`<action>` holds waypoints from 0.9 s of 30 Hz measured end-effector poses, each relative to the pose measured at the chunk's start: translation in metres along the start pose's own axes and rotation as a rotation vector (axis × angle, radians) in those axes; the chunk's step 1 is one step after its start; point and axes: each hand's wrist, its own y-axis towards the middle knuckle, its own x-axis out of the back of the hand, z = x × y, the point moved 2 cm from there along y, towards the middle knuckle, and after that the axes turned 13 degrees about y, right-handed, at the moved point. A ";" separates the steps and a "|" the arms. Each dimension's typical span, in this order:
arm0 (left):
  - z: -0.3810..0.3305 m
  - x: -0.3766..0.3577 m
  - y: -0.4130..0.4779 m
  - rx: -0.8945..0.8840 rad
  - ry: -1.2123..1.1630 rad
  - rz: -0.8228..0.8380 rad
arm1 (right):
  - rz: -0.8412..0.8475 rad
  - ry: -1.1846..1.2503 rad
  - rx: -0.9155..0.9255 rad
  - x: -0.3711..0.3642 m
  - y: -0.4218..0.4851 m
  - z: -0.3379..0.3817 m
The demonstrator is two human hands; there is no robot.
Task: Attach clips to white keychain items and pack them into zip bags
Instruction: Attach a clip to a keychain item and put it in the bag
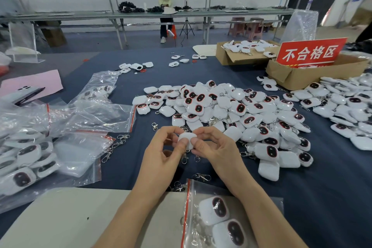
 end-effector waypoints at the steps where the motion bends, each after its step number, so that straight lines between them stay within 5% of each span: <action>1: 0.000 0.000 0.000 0.006 -0.007 0.003 | 0.004 -0.001 0.003 0.000 0.000 0.000; 18: 0.004 -0.004 0.000 0.011 -0.080 0.100 | -0.059 -0.004 0.002 0.003 0.001 -0.002; 27: 0.009 -0.009 -0.002 -0.042 0.079 0.162 | -0.150 0.108 -0.112 0.008 0.005 -0.008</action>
